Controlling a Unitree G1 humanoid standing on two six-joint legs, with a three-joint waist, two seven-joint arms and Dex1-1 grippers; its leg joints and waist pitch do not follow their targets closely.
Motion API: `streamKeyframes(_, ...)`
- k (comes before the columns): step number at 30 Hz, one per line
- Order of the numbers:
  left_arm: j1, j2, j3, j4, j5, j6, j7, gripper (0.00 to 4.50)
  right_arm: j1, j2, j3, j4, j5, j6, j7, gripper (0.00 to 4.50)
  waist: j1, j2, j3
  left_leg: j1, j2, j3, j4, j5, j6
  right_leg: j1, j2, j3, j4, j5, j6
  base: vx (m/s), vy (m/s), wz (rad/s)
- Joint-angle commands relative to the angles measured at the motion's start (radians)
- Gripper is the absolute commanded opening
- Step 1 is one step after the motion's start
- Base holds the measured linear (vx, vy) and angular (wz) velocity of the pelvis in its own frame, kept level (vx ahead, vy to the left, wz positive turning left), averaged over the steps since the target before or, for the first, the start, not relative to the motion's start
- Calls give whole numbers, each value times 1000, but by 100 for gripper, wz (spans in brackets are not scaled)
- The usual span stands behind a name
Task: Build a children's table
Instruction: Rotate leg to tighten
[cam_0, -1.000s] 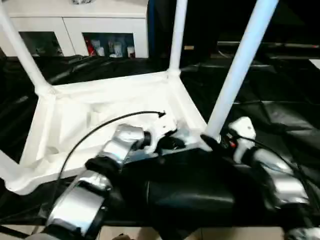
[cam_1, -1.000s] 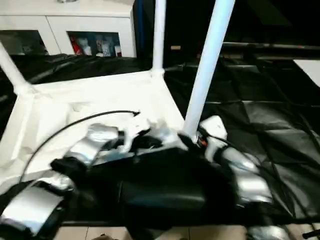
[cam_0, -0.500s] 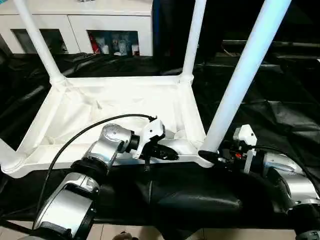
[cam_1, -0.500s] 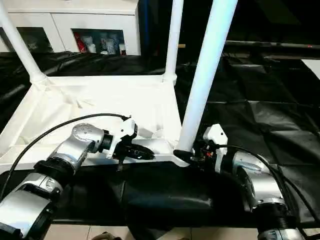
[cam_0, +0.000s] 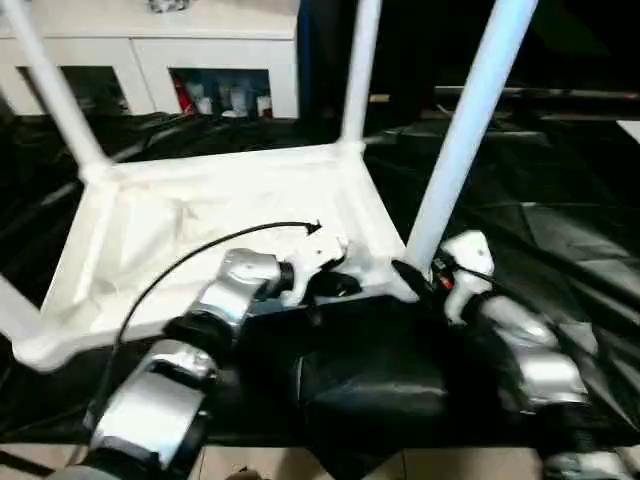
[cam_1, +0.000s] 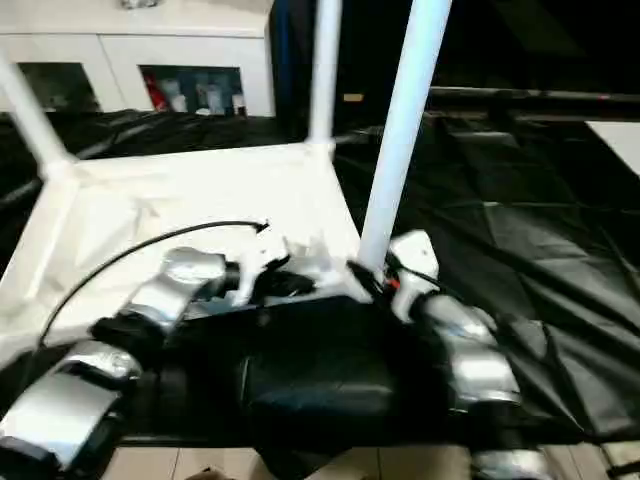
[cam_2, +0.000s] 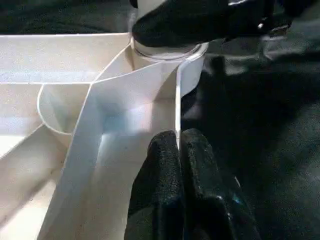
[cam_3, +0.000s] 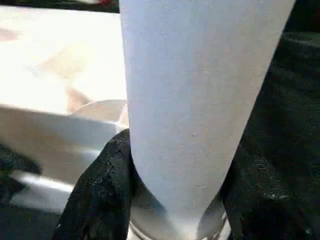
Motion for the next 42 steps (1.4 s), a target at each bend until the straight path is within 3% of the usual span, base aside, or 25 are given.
streamKeyframes(1, -26, -96, -34, 10, -4, -7, -7, 0, 4, 42, 66, 78, -42, 41, -9, 204, -4, -5, -39, 6, 46, -30, -87, -291, 6, 28, -70, 54, -93, -325, -164, 0, 0, 0)
streamKeyframes(2, -29, -100, -35, 14, -3, -11, -9, 0, 1, 45, 50, 79, -20, 32, 5, 204, -6, -5, -40, 4, 45, -29, -86, -282, 16, 30, -71, 55, -91, -300, -172, 0, 0, 0)
streamKeyframes(3, -29, -100, -35, 14, -3, -11, -9, 0, 1, 45, 50, 79, -20, 32, 5, 256, -6, -5, -40, 4, 45, -29, -86, -282, 16, 30, -71, 55, -91, -300, -172, 0, 0, 0)
streamKeyframes(7, -30, -73, -28, 24, -4, -31, -52, 0, 26, -5, 51, 23, 44, 19, 156, 275, -5, -2, -43, 3, 45, -25, -80, -253, 45, 34, -69, 55, -87, -233, -196, 0, 0, 0)
streamKeyframes(9, -27, -57, -26, 22, -8, -33, -75, 0, 37, -36, 67, 10, 50, 25, 222, 304, 1, -2, -47, -5, 45, -24, -73, -185, 79, 41, -69, 54, -73, -132, -221, 0, 0, 0)
streamKeyframes(12, -21, -23, -22, 13, -21, -41, -136, 0, 61, -110, 106, -33, 48, 28, 336, 304, 9, -9, -49, -8, 44, -23, -68, -137, 104, 48, -69, 52, -67, -83, -228, 0, 0, 0)
streamKeyframes(17, 3, 39, -11, -31, -67, -36, -291, 0, 60, -193, 76, -67, 111, 28, 488, 304, 21, -6, -51, -9, 50, -18, -64, -120, 124, 45, -70, 48, -60, -58, -254, 0, 0, 0)
streamKeyframes(18, 7, 47, -10, -39, -70, -35, -309, 0, 60, -206, 75, -74, 118, 36, 511, 304, 22, -10, -50, -9, 50, -18, -64, -120, 126, 46, -69, 48, -59, -60, -258, 0, 0, 0)
streamKeyframes(23, 23, 108, -14, -76, -86, -2, -430, 0, 63, -280, 78, -102, 146, 56, 628, 304, 24, -6, -47, -3, 55, -18, -68, -151, 108, 41, -69, 48, -62, -108, -257, 0, 0, 0)
streamKeyframes(26, 24, 126, -19, -81, -90, 13, -461, 0, 63, -292, 81, -102, 150, 67, 651, 304, 25, -15, -47, -5, 55, -18, -68, -146, 102, 42, -71, 49, -60, -101, -261, 0, 0, 0)
streamKeyframes(28, 27, 134, -20, -88, -92, 21, -471, 0, 65, -294, 83, -101, 153, 74, 663, 304, 26, -13, -48, -5, 55, -19, -68, -134, 102, 43, -72, 49, -57, -93, -262, 0, 0, 0)
streamKeyframes(34, 39, 138, -16, -103, -89, 30, -471, 0, 81, -274, 94, -108, 177, 92, 677, 255, 26, -11, -47, -5, 54, -18, -67, -131, 101, 42, -72, 48, -60, -100, -261, 0, 0, 0)
streamKeyframes(39, 15, 104, -3, -53, -58, -8, -313, 0, 93, -219, 79, -102, 169, 103, 585, 241, 26, -11, -45, -5, 53, -19, -69, -147, 87, 41, -71, 49, -64, -130, -250, 0, 0, 0)
streamKeyframes(41, -6, 79, 2, -21, -38, -11, -206, 0, 87, -180, 76, -63, 116, 91, 462, 240, 22, -8, -40, 4, 50, -22, -75, -202, 53, 36, -75, 48, -79, -245, -221, 0, 0, 0)
streamKeyframes(42, -12, 66, 5, -13, -35, -10, -176, 0, 84, -164, 74, -49, 100, 88, 418, 240, 21, -10, -39, 2, 49, -22, -76, -207, 46, 37, -75, 49, -82, -270, -212, 0, 0, 0)
